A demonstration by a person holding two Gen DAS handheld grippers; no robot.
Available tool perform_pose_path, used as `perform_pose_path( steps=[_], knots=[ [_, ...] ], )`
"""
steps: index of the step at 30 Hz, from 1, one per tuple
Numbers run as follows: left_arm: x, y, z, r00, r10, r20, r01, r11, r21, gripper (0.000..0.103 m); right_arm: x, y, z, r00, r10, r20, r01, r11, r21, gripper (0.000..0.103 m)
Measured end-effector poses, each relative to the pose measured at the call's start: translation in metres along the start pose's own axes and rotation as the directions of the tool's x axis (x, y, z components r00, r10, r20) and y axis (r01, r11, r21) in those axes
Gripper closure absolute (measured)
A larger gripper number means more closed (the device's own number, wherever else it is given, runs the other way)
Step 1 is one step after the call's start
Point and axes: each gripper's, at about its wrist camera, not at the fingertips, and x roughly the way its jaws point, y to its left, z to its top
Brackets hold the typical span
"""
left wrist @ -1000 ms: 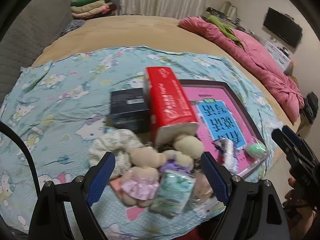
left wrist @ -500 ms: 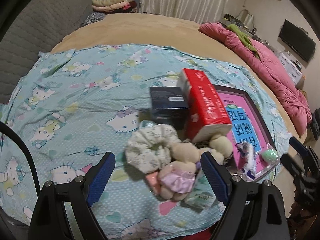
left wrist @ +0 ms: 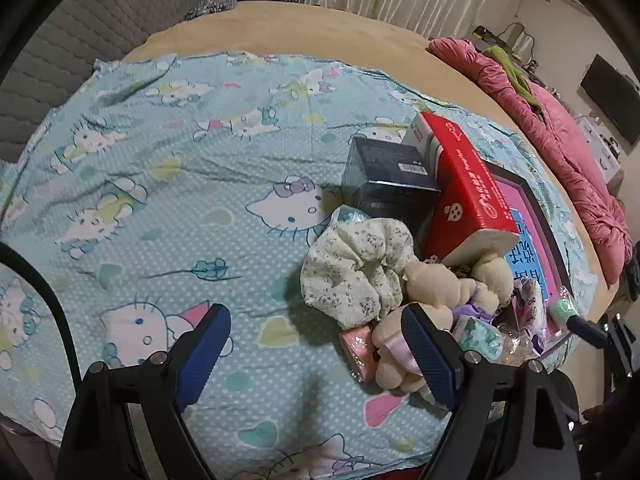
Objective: Organize soft objects
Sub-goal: 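Grasp the white floral scrunchie with the left gripper while the right gripper grasps the clear bag with brown item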
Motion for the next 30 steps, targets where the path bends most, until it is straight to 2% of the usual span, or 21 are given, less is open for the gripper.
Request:
perform_pose_path(
  steps=[10,18,24,26,27,29,30],
  knots=[
    [0.03,0.004,0.0,0.999,-0.027,-0.04,0.026,1.0,-0.016,0.016,0.024,0.008,-0.004,0.997,-0.016,-0.08,0.011,0.998,-0.062,0.021],
    [0.041,-0.001,0.009,0.998,-0.048,-0.034,0.047,0.999,-0.019,0.017,0.043,0.028,0.0,0.991,-0.09,-0.1,0.067,0.975,-0.214,0.021],
    [0.05,-0.001,0.011,0.996,-0.063,-0.057,0.062,0.998,-0.034,0.028,0.055,0.042,0.001,0.983,-0.152,-0.1,0.115,0.945,-0.307,0.024],
    [0.052,0.0,0.011,0.996,-0.076,-0.057,0.073,0.996,-0.046,0.038,0.059,0.046,0.001,0.978,-0.179,-0.102,0.136,0.933,-0.332,0.03],
    [0.054,0.001,0.012,0.995,-0.08,-0.062,0.077,0.996,-0.055,0.039,0.06,0.048,0.001,0.978,-0.185,-0.099,0.142,0.929,-0.341,0.032],
    [0.056,0.004,0.011,0.992,-0.105,-0.066,0.099,0.992,-0.076,0.053,0.063,0.048,0.001,0.976,-0.191,-0.101,0.145,0.927,-0.347,0.036],
    [0.058,0.005,0.011,0.99,-0.12,-0.075,0.114,0.99,-0.087,0.056,0.064,0.047,0.0,0.977,-0.184,-0.105,0.139,0.93,-0.34,0.039]
  ],
)
